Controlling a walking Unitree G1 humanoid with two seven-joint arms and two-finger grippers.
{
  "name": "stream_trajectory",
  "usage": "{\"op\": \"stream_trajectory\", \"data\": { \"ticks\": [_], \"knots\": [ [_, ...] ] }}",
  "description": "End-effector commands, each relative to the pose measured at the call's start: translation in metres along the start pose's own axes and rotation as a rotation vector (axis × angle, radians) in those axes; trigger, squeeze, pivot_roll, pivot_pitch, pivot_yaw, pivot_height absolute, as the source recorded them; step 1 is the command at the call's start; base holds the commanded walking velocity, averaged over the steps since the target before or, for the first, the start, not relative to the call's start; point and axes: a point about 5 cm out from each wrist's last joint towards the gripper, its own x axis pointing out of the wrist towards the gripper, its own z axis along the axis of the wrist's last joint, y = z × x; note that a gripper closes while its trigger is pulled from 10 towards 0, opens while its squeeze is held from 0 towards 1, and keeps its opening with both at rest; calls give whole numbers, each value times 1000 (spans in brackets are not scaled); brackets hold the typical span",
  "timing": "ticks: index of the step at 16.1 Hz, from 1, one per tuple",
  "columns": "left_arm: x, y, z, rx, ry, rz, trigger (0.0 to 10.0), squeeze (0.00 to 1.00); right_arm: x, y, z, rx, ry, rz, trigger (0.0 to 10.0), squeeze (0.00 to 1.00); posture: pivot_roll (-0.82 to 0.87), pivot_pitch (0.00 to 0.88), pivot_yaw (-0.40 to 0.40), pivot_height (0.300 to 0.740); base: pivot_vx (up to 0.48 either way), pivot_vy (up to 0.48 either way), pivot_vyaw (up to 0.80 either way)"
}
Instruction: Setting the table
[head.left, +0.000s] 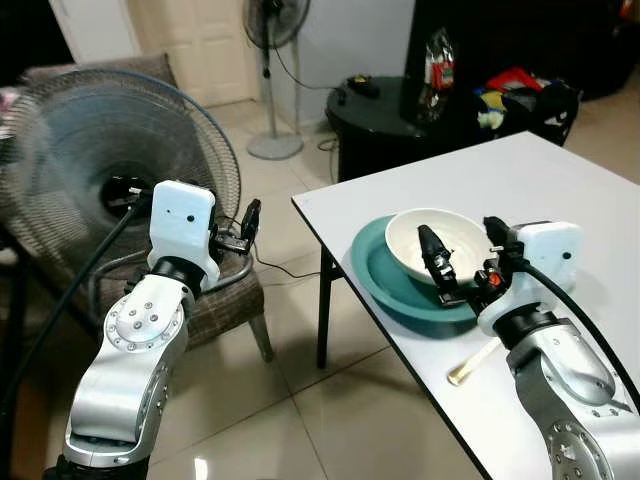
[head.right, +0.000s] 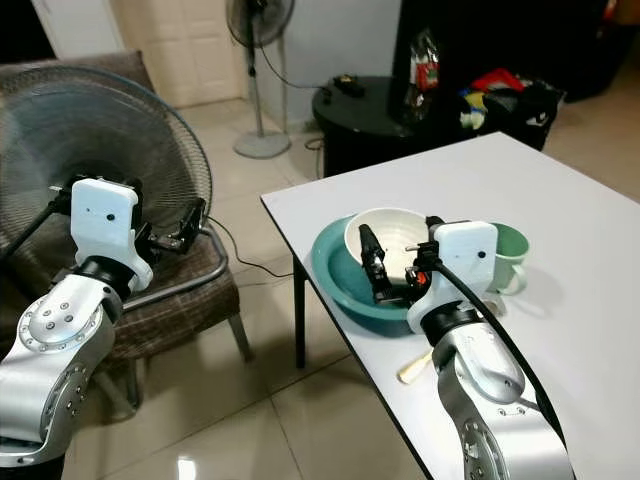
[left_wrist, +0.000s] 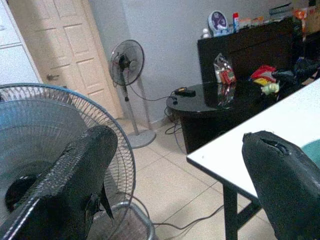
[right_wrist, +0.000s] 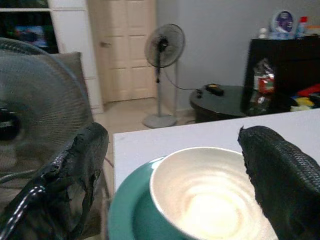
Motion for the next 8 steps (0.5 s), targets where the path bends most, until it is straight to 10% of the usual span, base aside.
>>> {"op": "stream_trajectory", "data": {
  "ticks": [1,8],
  "knots": [
    [-2,3,-3,13,21,4,10000,0,1,3,-2,11,9,39,10000,0,92,0,73,740,0,0,800],
    [-10,4,-18,33,79,-7,10000,0,-6,10,-22,51,57,69,10000,0,94,0,83,740,0,0,800]
  ]
}}
